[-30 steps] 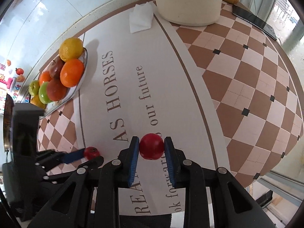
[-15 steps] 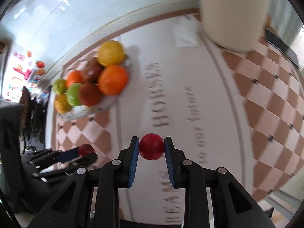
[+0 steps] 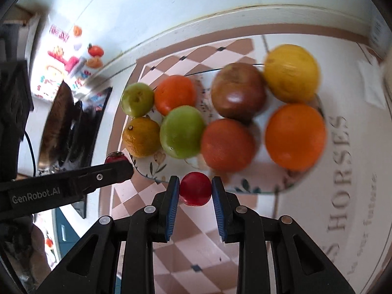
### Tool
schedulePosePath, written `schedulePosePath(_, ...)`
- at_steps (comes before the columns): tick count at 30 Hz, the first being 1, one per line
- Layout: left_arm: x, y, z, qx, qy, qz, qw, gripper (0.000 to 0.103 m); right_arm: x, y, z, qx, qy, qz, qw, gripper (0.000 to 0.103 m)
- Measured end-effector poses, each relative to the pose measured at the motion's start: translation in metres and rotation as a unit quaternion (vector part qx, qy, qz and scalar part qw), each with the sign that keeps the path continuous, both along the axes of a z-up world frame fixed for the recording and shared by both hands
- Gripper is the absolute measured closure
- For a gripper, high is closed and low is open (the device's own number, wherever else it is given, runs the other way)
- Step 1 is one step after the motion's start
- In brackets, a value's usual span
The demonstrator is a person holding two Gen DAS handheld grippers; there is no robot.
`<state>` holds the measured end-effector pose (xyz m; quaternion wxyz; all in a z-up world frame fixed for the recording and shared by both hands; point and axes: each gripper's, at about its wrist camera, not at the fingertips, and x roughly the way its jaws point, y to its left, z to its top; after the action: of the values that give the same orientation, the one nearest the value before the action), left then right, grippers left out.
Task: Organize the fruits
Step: 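Lower both cherry tomatoes onto the plate and open both grippers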
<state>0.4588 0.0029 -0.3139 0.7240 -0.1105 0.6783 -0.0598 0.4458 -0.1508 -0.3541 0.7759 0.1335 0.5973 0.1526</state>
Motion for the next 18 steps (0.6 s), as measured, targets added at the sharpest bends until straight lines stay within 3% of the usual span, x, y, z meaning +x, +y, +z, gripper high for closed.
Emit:
schedulePosePath(8,0.018,-0.002,-0.023,-0.009,0.03,0.008,0.9995,0.073,0.01,0.011,-0.008,-0.017,0.013,0.016,1.0,0.071)
schedulePosePath(10,0.018,-0.003,-0.023,-0.002,0.032,0.015,0.9994,0.073,0.008,0.008,-0.003,-0.019,0.01,0.014,1.0,0.052)
schedulePosePath(12,0.018,-0.002,-0.02,0.004,0.027,0.013,0.9995,0.073,0.005,0.002,0.006,-0.017,0.002,0.009,1.0,0.047)
schedulePosePath(15,0.017,-0.003,-0.014,0.017,0.017,0.008,0.9997,0.071,0.003,-0.007,0.018,-0.029,-0.004,0.004,1.0,0.046)
schedulePosePath(17,0.017,-0.003,-0.011,0.025,0.015,0.006,0.9996,0.07,0.0,-0.013,0.026,-0.053,-0.01,0.001,0.999,0.041)
schedulePosePath(18,0.016,-0.002,-0.008,0.027,0.01,0.006,0.9996,0.07,-0.001,-0.017,0.031,-0.067,-0.015,-0.003,0.998,0.033)
